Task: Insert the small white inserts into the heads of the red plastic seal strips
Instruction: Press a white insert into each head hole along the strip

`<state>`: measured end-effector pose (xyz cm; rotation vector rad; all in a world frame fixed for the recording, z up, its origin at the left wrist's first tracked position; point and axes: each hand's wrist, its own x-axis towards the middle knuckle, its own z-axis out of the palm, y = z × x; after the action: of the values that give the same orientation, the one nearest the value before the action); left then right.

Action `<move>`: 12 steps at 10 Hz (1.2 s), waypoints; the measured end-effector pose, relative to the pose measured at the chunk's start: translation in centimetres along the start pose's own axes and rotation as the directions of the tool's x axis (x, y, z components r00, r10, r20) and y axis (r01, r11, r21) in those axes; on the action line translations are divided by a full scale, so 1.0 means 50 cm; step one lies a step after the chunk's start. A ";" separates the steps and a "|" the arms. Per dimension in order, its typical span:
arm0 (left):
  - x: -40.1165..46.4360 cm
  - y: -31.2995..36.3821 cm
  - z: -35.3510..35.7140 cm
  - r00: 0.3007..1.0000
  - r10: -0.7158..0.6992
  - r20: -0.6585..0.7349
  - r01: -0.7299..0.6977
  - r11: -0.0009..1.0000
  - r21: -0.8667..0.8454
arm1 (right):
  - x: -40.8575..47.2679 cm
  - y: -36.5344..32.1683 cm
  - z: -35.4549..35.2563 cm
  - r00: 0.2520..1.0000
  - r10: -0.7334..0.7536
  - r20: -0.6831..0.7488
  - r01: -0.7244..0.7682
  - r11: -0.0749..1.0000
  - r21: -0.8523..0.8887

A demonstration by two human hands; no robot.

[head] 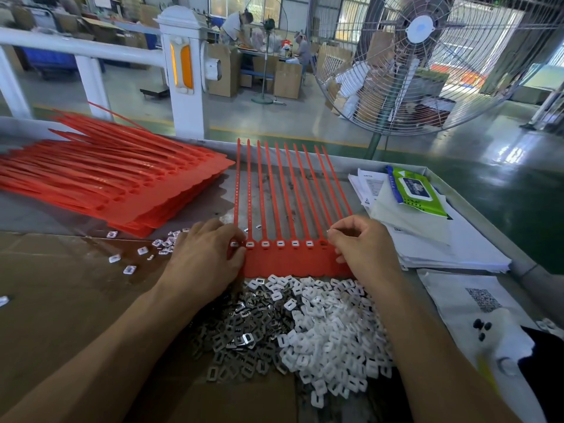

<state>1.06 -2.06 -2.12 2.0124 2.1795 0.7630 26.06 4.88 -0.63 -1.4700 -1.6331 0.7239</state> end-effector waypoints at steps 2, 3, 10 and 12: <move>0.001 -0.001 0.000 1.000 0.001 -0.001 -0.001 1.000 0.005 | 0.005 0.001 0.002 1.000 0.011 0.016 -0.010 0.999 -0.046; 0.001 -0.001 0.001 1.000 0.001 -0.002 -0.001 1.000 0.003 | 0.007 0.004 0.001 1.000 -0.002 0.031 0.005 0.998 -0.070; 0.001 -0.001 0.001 1.000 -0.008 -0.006 0.008 1.000 -0.006 | 0.022 0.010 0.021 0.994 0.001 0.108 0.026 0.968 -0.249; 0.001 -0.002 0.003 1.000 -0.002 -0.010 0.002 1.000 -0.003 | 0.022 0.007 0.021 0.994 0.027 0.101 -0.001 0.968 -0.251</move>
<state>1.00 -1.98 -2.28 2.0097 2.1843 0.7773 25.33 6.14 -1.23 -1.6463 -1.8498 0.6278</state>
